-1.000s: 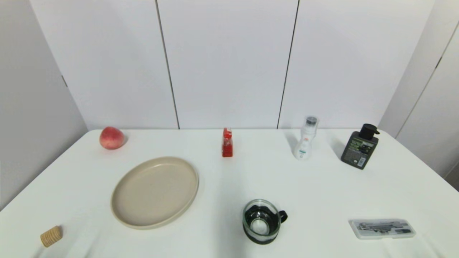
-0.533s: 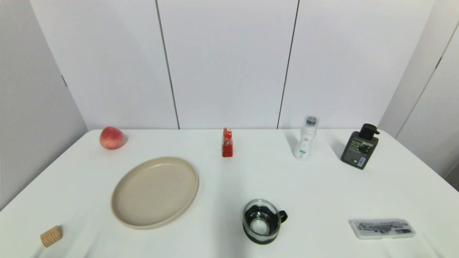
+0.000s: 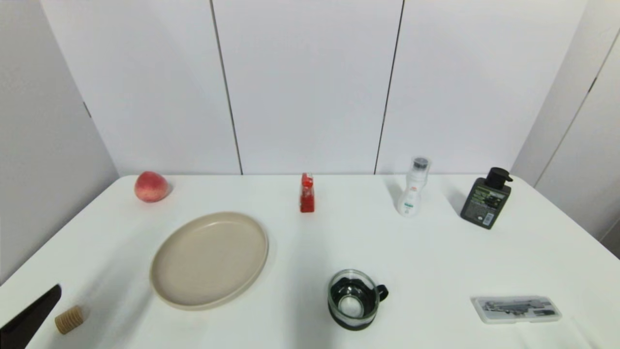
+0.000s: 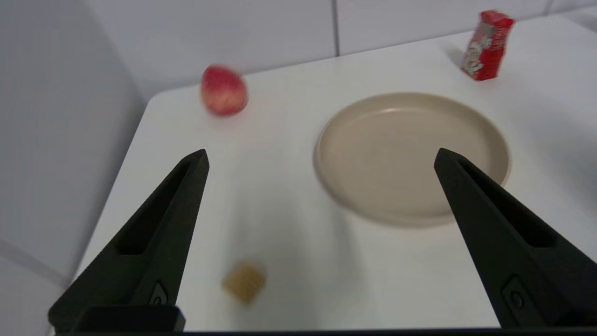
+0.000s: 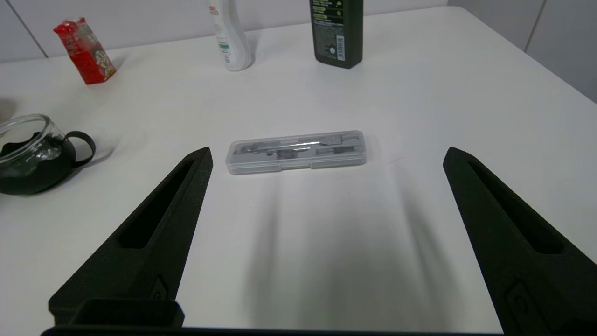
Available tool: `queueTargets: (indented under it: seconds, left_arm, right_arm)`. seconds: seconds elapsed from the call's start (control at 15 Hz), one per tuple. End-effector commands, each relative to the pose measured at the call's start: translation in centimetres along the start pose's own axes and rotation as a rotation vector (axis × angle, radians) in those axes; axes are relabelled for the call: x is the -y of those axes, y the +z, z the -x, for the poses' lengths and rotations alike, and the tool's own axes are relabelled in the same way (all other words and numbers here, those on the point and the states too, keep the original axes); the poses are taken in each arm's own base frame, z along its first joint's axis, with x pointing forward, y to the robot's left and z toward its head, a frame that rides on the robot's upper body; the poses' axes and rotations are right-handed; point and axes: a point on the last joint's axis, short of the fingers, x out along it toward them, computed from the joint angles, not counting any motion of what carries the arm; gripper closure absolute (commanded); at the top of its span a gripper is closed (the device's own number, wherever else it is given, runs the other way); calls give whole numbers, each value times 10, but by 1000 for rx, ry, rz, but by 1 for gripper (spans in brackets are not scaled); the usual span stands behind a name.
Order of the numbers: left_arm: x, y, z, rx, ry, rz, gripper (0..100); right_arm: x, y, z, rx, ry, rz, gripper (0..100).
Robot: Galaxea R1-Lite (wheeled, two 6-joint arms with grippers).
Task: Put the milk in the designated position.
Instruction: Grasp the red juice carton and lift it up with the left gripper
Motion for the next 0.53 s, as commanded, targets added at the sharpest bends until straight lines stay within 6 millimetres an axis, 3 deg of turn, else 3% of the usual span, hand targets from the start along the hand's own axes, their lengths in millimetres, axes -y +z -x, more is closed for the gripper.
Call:
queueTargets:
  seconds: [0.07,0.2,0.4,0.53]
  left_arm:
    - [0,55,-175,-80,-486,-202,0]
    - [27,46,-229,-110,-592,-203,0]
    - [85,42,-289,-128,-731,-123,0]
    - [114,35,-307,-168,-785,-65,0]
  right_arm:
    - [0,0,0,-2,0,0,0]
    - [0,0,0,-2,0,0,0]
    - [0,0,0,-2,0,-2,0]
    - [0,0,0,-2,0,-2,0]
